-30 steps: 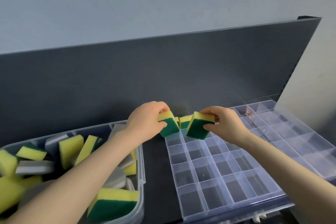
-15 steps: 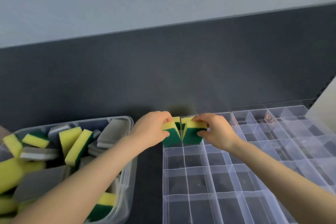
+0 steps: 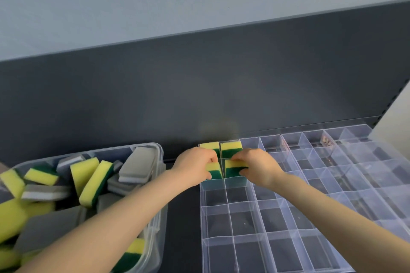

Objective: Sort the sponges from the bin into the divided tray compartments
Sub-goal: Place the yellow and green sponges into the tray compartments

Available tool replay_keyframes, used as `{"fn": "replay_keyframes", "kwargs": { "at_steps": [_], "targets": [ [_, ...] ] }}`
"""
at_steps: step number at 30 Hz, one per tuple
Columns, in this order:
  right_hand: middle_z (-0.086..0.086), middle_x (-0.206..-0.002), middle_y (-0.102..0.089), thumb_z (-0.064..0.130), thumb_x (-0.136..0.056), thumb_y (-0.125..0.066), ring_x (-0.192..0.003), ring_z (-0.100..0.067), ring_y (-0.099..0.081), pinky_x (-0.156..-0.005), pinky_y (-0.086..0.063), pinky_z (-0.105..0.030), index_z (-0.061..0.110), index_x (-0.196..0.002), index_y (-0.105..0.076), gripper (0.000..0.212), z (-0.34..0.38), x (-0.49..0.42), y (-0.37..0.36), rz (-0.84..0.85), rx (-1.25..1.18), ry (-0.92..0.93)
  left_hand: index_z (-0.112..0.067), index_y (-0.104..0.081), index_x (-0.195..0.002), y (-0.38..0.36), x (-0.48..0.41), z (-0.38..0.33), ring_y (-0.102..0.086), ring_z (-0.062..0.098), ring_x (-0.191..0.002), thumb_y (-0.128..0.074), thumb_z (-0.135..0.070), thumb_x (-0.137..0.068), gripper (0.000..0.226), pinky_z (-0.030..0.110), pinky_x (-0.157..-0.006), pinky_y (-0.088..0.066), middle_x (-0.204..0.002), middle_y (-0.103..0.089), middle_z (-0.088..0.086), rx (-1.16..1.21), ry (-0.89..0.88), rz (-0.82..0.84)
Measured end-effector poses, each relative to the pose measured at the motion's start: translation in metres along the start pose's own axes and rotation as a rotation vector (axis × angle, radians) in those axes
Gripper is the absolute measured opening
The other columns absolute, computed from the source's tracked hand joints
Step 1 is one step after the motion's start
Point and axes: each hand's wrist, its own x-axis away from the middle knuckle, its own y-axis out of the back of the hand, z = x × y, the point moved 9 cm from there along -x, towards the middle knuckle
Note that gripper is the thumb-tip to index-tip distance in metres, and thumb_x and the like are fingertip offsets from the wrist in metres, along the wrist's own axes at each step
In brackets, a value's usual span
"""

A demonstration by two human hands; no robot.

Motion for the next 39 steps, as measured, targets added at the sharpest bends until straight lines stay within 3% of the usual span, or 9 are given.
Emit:
{"fn": "replay_keyframes", "kwargs": {
  "at_steps": [3,8,12,18,25,31,34,39],
  "targets": [
    [0.000,-0.115,-0.064,0.008,-0.084,-0.052,-0.102,-0.023,-0.057,-0.081,-0.046,-0.028,0.023,-0.115,-0.062,0.036,-0.001,0.000,-0.007,0.011,0.009,-0.010,-0.025,-0.058,-0.123,-0.007,0.000,-0.001,-0.056,0.020,-0.111,-0.072,-0.019,-0.083,0.043,0.031,-0.081,-0.047,-0.126,-0.060,-0.004,0.000,-0.009,-0.013],
    [-0.001,-0.116,-0.062,0.008,-0.087,-0.051,-0.104,-0.023,-0.056,-0.085,-0.047,-0.027,0.021,-0.117,-0.061,0.034,0.003,0.002,-0.009,0.003,0.008,-0.011,-0.025,-0.056,-0.126,-0.009,-0.002,-0.006,-0.056,0.021,-0.112,-0.069,-0.018,-0.085,0.043,0.032,-0.083,-0.047,-0.128,-0.059,-0.003,-0.017,-0.042,-0.036],
    [-0.001,-0.112,-0.063,0.007,-0.085,-0.051,-0.097,-0.021,-0.057,-0.073,-0.043,-0.022,0.021,-0.109,-0.061,0.029,0.003,0.003,-0.010,-0.006,0.002,-0.011,-0.026,-0.055,-0.127,-0.009,0.000,-0.007,-0.056,0.019,-0.111,-0.071,-0.023,-0.084,0.046,0.030,-0.080,-0.046,-0.127,-0.059,-0.005,-0.018,-0.054,-0.043],
    [0.004,-0.134,-0.053,0.022,-0.086,-0.060,-0.118,-0.019,-0.051,-0.091,-0.047,-0.030,0.025,-0.134,-0.047,0.050,-0.003,0.010,0.002,-0.035,-0.002,-0.075,-0.028,-0.048,-0.133,0.002,0.008,-0.006,-0.055,0.018,-0.110,-0.071,-0.035,-0.081,0.057,0.034,-0.080,-0.051,-0.128,-0.057,-0.007,-0.070,-0.054,-0.065],
    [0.008,-0.138,-0.050,0.026,-0.087,-0.062,-0.120,-0.016,-0.052,-0.095,-0.046,-0.027,0.029,-0.134,-0.047,0.050,0.007,0.023,0.035,-0.134,-0.053,-0.023,-0.034,-0.045,-0.136,0.034,0.037,0.005,-0.051,0.013,-0.117,-0.060,-0.044,-0.088,0.052,0.031,-0.084,-0.048,-0.131,-0.053,-0.011,-0.106,-0.011,-0.160],
    [0.012,-0.130,-0.056,0.026,-0.088,-0.060,-0.117,-0.011,-0.054,-0.095,-0.045,-0.024,0.030,-0.128,-0.055,0.040,0.050,0.018,0.047,-0.174,-0.083,0.138,-0.039,-0.051,-0.131,0.077,0.087,0.042,-0.051,0.005,-0.116,-0.057,-0.048,-0.089,0.043,0.027,-0.086,-0.047,-0.131,-0.054,-0.019,-0.076,0.130,-0.320],
    [0.012,-0.121,-0.062,0.024,-0.087,-0.062,-0.107,-0.009,-0.058,-0.086,-0.043,-0.016,0.028,-0.123,-0.060,0.036,0.076,0.010,0.042,-0.175,-0.099,0.198,-0.039,-0.054,-0.128,0.093,0.121,0.072,-0.051,0.004,-0.119,-0.058,-0.047,-0.088,0.042,0.025,-0.089,-0.045,-0.131,-0.054,-0.020,-0.088,0.227,-0.396],
    [0.010,-0.112,-0.065,0.021,-0.084,-0.064,-0.098,-0.012,-0.062,-0.085,-0.050,-0.026,0.027,-0.118,-0.064,0.034,0.122,0.003,0.034,-0.154,-0.144,0.266,-0.041,-0.058,-0.121,0.106,0.176,0.138,-0.058,0.006,-0.106,-0.060,-0.048,-0.086,0.037,0.025,-0.069,-0.045,-0.117,-0.060,-0.020,-0.127,0.405,-0.419]
  ]
}}
